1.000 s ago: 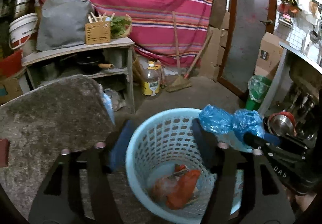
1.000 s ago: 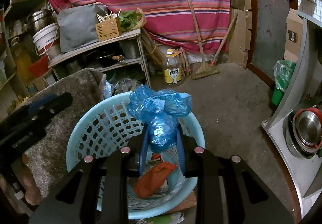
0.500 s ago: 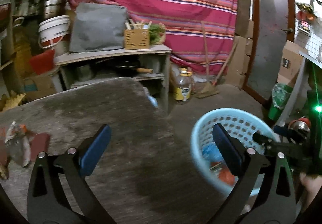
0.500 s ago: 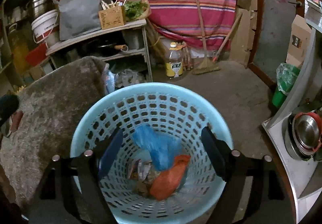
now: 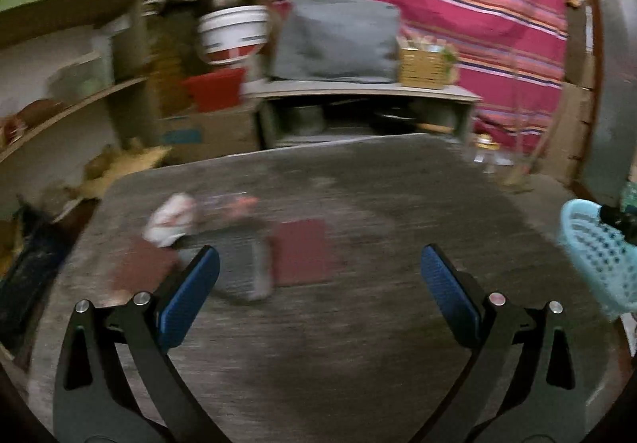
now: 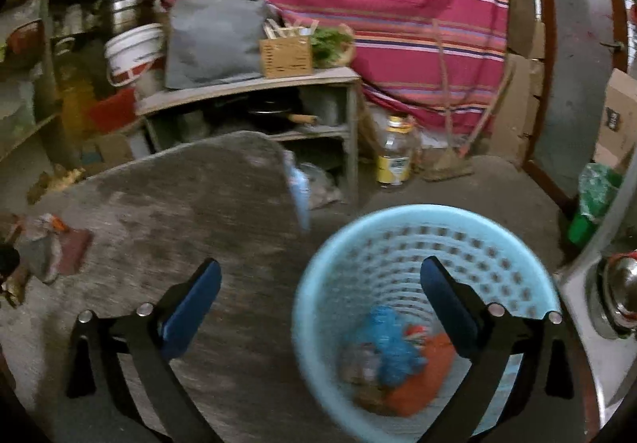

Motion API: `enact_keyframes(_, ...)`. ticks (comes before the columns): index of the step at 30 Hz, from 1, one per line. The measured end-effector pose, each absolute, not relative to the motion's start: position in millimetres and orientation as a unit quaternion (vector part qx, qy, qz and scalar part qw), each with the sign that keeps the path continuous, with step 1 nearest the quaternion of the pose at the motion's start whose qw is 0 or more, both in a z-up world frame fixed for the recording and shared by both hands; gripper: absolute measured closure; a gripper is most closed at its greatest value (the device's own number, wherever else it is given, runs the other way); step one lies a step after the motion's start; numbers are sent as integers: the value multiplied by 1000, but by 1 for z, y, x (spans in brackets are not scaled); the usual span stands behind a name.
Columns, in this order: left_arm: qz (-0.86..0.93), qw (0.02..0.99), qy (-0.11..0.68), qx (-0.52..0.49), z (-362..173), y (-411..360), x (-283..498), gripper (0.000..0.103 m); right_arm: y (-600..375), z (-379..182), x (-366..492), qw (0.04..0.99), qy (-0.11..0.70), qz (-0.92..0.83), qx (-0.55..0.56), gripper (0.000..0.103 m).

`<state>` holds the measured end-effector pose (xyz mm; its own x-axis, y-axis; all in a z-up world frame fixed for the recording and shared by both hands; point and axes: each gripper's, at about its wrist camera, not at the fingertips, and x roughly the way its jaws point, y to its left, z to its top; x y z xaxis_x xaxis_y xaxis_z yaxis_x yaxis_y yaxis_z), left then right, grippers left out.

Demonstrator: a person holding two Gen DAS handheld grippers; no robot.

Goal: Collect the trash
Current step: 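Move the left tool to the brown paper bag and grasp it, then grasp the red sanding pad with the right tool while the left tool holds the paper bag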

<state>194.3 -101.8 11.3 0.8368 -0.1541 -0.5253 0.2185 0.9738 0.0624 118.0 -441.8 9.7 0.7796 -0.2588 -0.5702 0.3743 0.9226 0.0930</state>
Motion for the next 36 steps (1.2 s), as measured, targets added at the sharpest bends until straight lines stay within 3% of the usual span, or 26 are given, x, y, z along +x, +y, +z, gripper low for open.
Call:
enact_keyframes(6, -37, 957, 285, 42, -6, -22, 212, 5, -392, 3, 148, 941, 299, -145, 67, 5)
enact_keyframes(14, -14, 949, 312, 30, -28, 27, 221, 6, -357, -6, 173, 939, 315, -125, 57, 5)
enact_keyframes(21, -17, 932, 361, 20, -52, 46, 243, 27, -340, -9, 187, 939, 318, -114, 65, 5)
enact_keyframes(26, -18, 928, 372, 30, -61, 50, 247, 51, -323, -11, 202, 937, 325, -104, 75, 5)
enact_keyframes(27, -22, 929, 369, 27, -60, 53, 247, 62, -319, -13, 205, 937, 327, -101, 74, 5)
enact_keyframes(36, -23, 935, 353, 39, -47, 69, 238, 64, -249, -28, 237, 932, 352, -64, 52, 5)
